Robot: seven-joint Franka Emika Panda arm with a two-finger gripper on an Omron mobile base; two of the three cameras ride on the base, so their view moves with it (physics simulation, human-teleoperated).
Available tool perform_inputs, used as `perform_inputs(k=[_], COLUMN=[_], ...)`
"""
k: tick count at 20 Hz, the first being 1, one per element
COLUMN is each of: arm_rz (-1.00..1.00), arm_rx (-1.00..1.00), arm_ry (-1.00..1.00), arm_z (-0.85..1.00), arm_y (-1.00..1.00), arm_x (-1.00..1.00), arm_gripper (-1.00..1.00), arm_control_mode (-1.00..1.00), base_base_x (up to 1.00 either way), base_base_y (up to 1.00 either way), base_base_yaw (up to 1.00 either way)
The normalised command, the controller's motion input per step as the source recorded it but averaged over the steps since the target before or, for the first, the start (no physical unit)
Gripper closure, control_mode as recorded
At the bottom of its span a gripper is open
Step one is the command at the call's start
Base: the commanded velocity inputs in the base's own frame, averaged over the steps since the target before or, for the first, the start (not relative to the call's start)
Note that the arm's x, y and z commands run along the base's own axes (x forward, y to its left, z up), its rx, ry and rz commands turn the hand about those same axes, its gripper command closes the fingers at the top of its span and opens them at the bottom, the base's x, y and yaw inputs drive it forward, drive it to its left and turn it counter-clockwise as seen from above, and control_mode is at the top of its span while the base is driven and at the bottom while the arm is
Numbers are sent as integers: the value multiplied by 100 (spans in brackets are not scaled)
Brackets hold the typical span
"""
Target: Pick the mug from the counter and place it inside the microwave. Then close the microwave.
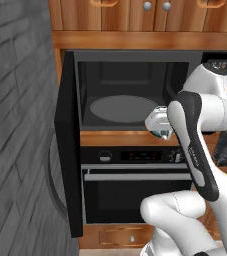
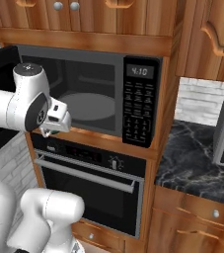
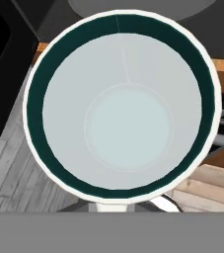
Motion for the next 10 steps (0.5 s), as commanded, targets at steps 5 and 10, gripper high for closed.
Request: perform_inputs(k=[5, 10], arm_rz=[0, 0], arm_rx=[0, 0], arm_ry=[0, -4], arm_z=[-4, 0], arm_y=[0, 0], arm_x=[31, 23], arm_gripper=[100, 100], arm_control_mode=[-100, -100], base_base_x=[0, 0], base_base_y=[0, 0], base_base_yaw=[0, 0])
